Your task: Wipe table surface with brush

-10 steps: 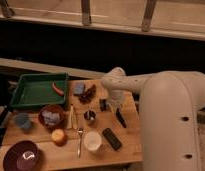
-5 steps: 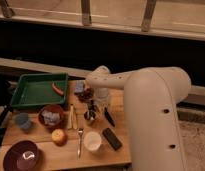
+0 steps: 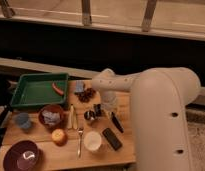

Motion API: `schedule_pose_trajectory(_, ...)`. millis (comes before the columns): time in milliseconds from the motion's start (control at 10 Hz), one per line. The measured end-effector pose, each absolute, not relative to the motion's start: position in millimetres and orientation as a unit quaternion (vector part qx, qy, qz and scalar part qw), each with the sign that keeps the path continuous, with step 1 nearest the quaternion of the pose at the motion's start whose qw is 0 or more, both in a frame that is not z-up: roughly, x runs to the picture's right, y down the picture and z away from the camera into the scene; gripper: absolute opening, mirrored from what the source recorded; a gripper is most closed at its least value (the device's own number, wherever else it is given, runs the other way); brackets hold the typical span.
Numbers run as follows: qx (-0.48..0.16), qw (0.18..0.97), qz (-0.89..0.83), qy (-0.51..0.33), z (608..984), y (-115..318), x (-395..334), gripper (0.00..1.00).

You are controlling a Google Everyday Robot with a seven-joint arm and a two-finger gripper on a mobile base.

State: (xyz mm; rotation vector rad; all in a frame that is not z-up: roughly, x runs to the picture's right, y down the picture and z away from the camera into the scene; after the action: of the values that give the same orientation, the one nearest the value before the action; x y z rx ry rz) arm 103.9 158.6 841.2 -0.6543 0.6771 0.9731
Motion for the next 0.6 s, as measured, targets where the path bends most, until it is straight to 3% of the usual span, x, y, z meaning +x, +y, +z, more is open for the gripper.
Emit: schedule_pose_trajectory(600, -0.285, 0.775, 0.470, 0.313, 844.7, 162.6, 175.9, 0.00)
